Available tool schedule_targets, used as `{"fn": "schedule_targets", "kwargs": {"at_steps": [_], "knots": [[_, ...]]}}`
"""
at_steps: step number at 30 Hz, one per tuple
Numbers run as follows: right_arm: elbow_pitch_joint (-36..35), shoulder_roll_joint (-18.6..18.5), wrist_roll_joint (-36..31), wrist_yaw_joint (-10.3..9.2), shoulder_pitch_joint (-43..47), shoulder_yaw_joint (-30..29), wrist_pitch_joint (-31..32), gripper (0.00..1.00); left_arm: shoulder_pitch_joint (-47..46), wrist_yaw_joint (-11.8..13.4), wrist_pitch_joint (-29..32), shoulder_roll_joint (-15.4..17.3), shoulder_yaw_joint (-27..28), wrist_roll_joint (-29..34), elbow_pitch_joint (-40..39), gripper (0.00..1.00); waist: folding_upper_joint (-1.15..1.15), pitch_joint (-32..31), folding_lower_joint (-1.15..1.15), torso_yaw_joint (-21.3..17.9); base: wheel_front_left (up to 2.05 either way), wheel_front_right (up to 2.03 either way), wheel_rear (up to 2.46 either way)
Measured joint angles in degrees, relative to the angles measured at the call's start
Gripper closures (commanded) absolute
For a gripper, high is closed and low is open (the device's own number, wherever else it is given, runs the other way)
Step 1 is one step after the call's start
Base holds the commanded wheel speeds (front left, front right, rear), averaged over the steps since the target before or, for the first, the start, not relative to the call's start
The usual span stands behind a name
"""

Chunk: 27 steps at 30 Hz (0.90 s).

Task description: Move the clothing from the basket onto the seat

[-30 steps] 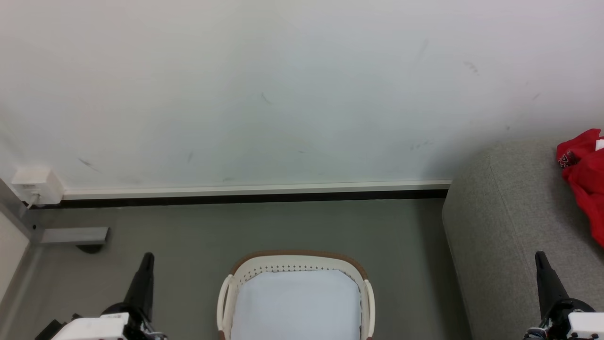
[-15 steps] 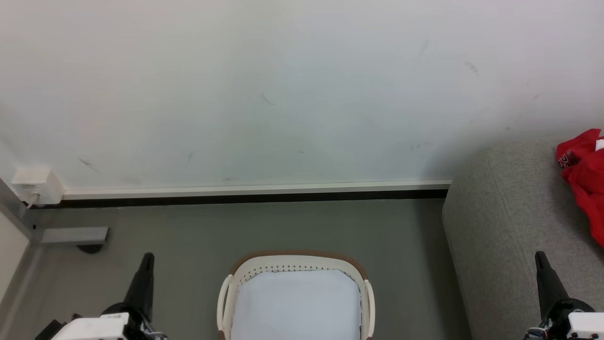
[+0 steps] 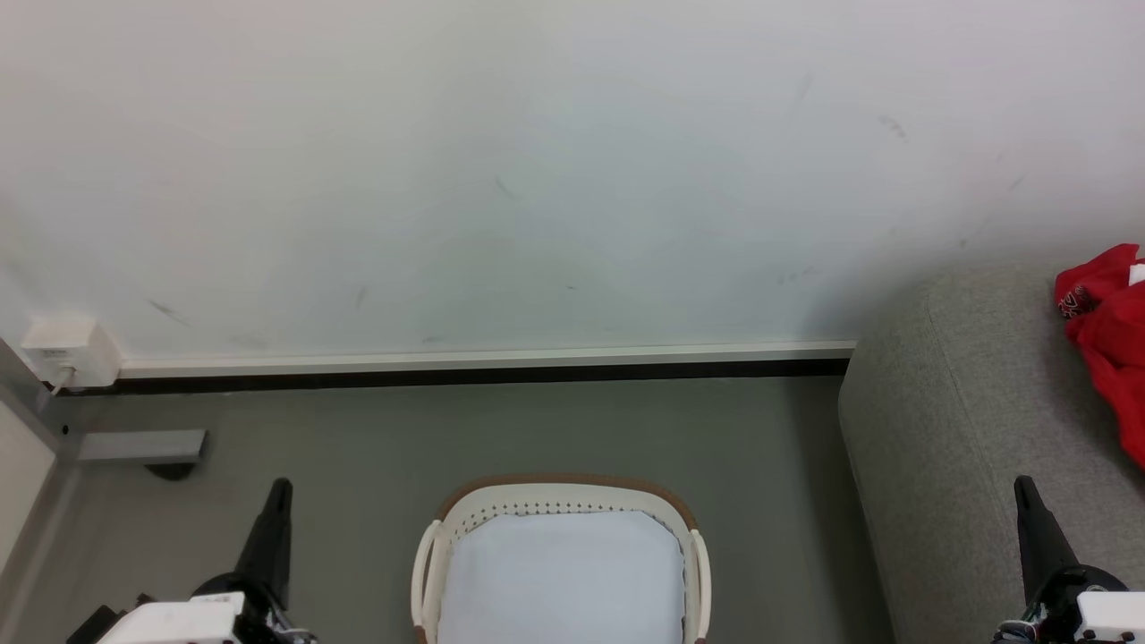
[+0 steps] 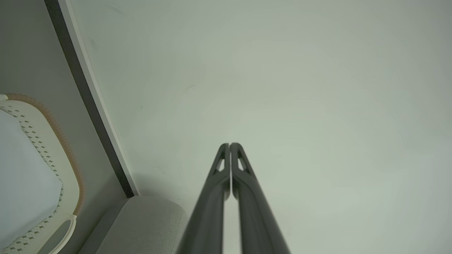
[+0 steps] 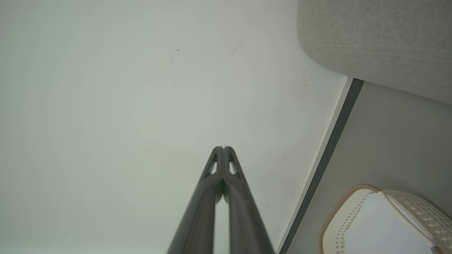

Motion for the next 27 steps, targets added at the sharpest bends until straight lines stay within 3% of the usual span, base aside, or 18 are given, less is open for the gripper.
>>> {"fn": "schedule_targets", "kwargs": {"at_steps": [27], "knots": [[0.00, -0.01, 0.00, 0.00, 0.00, 0.00, 0.00, 1.00, 0.00, 0.00, 0.00, 0.00, 0.00, 0.00, -0.01, 1.00, 0.00, 0.00, 0.00, 0.00, 0.00, 0.00, 0.00]]}}
